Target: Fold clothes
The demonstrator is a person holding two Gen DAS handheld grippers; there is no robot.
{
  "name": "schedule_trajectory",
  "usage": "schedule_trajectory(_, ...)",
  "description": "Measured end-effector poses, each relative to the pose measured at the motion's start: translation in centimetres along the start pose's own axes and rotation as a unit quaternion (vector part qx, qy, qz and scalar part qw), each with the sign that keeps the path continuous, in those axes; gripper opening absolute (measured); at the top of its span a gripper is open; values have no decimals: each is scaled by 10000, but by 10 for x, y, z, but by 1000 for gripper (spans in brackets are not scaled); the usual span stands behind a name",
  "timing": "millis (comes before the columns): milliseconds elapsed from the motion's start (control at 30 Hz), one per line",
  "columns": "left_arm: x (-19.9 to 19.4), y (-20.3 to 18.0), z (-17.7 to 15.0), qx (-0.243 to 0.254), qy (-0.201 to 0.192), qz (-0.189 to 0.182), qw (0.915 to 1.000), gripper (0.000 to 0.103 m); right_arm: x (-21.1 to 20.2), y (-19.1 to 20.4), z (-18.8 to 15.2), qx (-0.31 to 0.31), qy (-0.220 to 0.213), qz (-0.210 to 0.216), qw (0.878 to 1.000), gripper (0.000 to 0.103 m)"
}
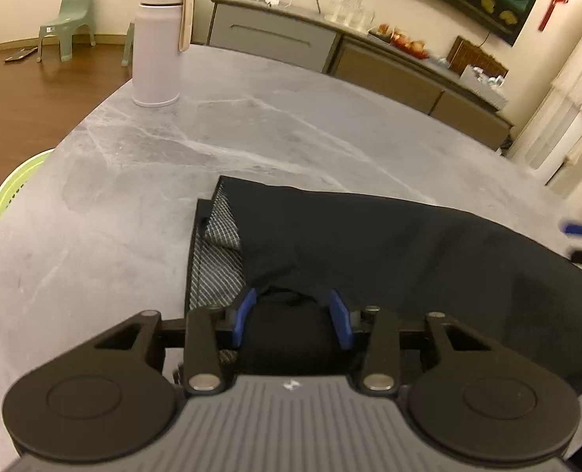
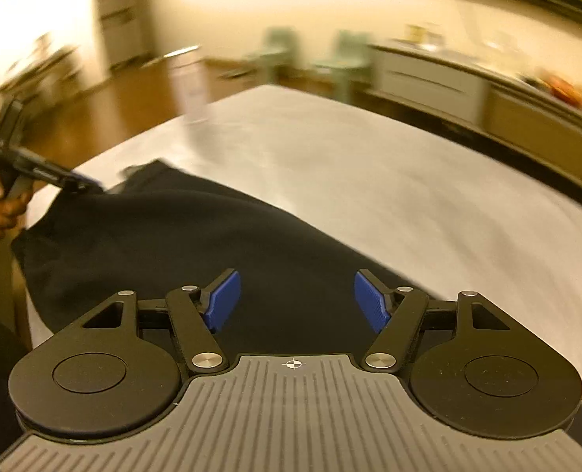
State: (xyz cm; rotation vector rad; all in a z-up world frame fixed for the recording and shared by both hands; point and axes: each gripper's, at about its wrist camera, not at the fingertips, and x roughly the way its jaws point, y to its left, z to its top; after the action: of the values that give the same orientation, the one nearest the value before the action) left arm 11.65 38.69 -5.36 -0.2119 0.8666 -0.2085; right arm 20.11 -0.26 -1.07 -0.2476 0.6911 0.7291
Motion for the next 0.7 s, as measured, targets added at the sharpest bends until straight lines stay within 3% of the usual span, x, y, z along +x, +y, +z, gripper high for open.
schedule_trajectory(167, -14, -13, -3, 285, -420, -291, 9983, 34, 86, 65, 80, -1227, 76, 803, 9892, 73)
schedule_trajectory(233, -22, -15, -8, 428, -719, -404, 9957, 30, 123, 92, 107, -1592, 215, 1191, 9798, 74)
schedule_trajectory(267, -27, -16, -10, 499, -873, -461, 9939, 23, 140, 104, 116, -1757, 303, 1367, 9744, 74)
schedule_trajectory(400, -36, -11, -17, 693, -1243, -553, 9883, 18, 203, 143, 137, -2354, 831, 1906, 9494, 82)
schedule_trajectory(600, -34, 0, -29, 749, -1310, -785, 9854, 18, 272, 162, 161, -2324, 1606, 2632, 9224, 80)
schedule_trajectory(700, -31, 7, -35, 707, -1307, -845, 9853, 18, 285, 164, 164, -2263, 1738, 2725, 9189, 63)
